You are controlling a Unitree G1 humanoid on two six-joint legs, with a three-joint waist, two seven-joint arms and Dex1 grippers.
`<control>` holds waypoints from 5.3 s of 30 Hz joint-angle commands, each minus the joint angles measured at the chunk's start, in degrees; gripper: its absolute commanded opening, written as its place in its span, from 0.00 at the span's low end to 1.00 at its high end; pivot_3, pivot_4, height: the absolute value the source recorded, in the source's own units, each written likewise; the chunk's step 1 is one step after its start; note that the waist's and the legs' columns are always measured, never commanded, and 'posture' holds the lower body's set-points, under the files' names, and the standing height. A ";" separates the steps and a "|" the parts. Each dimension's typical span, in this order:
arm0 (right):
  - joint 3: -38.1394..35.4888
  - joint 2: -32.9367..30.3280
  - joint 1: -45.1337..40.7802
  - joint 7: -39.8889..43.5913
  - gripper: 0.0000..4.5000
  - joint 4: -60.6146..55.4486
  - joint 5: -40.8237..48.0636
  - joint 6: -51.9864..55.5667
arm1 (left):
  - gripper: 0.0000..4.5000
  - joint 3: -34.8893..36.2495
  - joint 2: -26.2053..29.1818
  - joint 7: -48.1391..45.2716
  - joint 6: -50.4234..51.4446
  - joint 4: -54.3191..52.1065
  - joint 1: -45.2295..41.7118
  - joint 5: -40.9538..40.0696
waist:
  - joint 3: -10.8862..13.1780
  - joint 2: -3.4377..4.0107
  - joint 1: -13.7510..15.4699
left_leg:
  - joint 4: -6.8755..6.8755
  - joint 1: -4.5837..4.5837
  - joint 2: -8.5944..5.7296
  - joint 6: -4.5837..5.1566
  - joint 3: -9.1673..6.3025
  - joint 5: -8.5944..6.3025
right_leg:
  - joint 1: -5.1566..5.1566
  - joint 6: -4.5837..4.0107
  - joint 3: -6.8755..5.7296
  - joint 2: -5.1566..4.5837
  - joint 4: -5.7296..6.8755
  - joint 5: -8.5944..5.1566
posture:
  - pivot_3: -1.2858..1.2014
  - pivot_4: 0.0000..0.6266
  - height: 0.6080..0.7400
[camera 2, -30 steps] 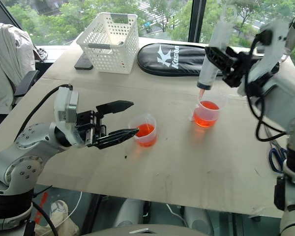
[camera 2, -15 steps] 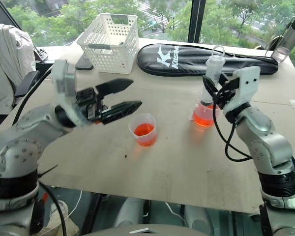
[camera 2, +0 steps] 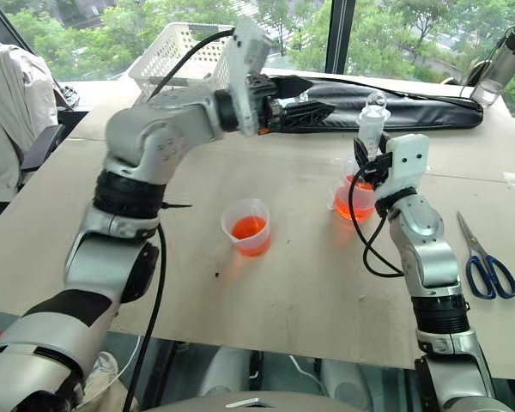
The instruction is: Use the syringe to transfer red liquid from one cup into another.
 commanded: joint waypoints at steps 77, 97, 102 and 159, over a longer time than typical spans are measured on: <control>0.81 6.98 5.62 -0.18 0.34 -14.09 -10.39 11.19 | 0.00 8.53 -14.74 -13.89 -20.42 25.55 -15.85 17.77 | 0.03 0.02 0.03 | -0.03 -0.11 -0.01 0.00 -0.01 0.00 | -0.08 0.02 -0.01 -0.01 0.02 -0.01 | 0.52 0.24 0.88; 0.26 7.46 5.30 -0.49 0.34 -14.21 -10.25 10.83 | 0.00 8.62 -14.62 -14.22 -20.19 25.14 -14.50 18.05 | 0.03 0.02 0.03 | -0.01 -0.11 -0.01 0.00 -0.01 0.00 | -0.08 0.02 -0.01 -0.01 0.04 -0.01 | 0.52 0.24 0.88; -0.03 7.74 5.08 -0.61 0.34 -14.41 -10.03 10.40 | 0.00 8.92 -14.00 -15.72 -19.16 24.69 -14.22 17.31 | 0.03 0.02 0.03 | -0.01 -0.10 -0.01 0.00 -0.01 0.00 | -0.08 0.02 -0.01 -0.01 0.04 -0.01 | 0.52 0.24 0.88; -6.17 7.57 -0.34 -0.93 0.34 -20.76 -5.79 12.26 | 0.84 19.28 -0.42 0.48 13.56 -21.87 14.63 -1.16 | 0.02 0.05 0.01 | 0.23 0.13 -0.02 -0.01 0.01 0.00 | 0.00 0.02 0.07 -0.07 0.60 -0.02 | 0.52 0.24 0.88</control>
